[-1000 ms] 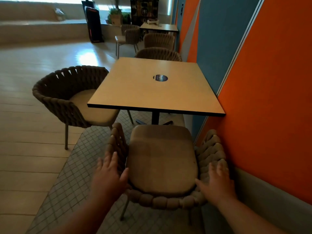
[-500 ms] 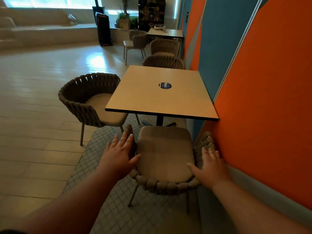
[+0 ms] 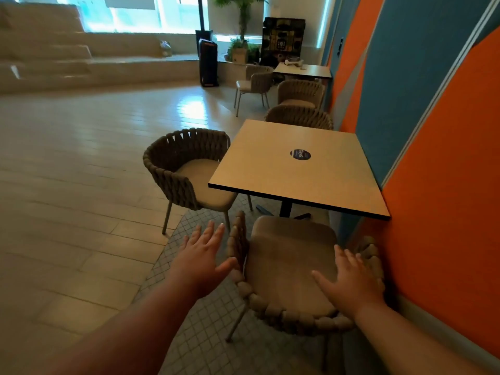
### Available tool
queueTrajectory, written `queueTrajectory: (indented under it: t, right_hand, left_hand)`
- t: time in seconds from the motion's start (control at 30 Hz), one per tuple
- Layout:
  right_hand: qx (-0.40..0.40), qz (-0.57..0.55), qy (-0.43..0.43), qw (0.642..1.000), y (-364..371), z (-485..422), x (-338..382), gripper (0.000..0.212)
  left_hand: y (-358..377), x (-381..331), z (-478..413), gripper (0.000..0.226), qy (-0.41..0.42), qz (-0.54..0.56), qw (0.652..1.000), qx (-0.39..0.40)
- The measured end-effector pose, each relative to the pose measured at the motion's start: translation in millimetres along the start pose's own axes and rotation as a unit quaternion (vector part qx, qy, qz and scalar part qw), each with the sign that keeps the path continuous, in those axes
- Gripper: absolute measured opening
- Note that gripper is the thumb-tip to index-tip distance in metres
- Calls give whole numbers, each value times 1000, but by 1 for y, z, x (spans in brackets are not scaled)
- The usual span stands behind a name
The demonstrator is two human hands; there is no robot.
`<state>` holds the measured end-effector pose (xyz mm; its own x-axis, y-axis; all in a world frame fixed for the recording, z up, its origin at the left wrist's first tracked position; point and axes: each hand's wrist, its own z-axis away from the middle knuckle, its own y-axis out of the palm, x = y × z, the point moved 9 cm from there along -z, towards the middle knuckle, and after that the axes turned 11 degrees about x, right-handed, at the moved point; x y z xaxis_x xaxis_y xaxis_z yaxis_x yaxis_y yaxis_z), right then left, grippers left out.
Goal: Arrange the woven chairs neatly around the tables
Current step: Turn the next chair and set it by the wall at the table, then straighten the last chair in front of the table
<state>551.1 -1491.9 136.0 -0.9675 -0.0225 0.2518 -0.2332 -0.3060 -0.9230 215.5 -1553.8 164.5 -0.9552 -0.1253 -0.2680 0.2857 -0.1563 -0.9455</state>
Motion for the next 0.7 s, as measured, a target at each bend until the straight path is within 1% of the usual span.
queueTrajectory:
  t: [0.13, 0.2, 0.33, 0.43, 0.6, 0.7]
  right_hand:
    - [-1, -10, -38, 999, 5, -12, 73, 98]
    - [6, -8, -55, 998, 14, -21, 122, 97]
    - [18, -23, -77, 997, 28, -41, 219, 97]
    - [30, -43, -74, 996, 42, -58, 293, 97]
    - [49, -41, -100, 993, 51, -89, 396, 100]
    - [45, -34, -112, 992, 46, -123, 445, 101]
  left_hand:
    - [-40, 65, 8, 85, -22, -12, 999, -30]
    - [-59, 112, 10, 85, -36, -16, 999, -34]
    - [-97, 207, 6, 85, -43, -37, 998, -22]
    - [-121, 275, -1, 91, -46, -51, 998, -3]
    - [-156, 349, -27, 96, -50, -53, 997, 1]
    - [-174, 394, -62, 92, -50, -49, 998, -2]
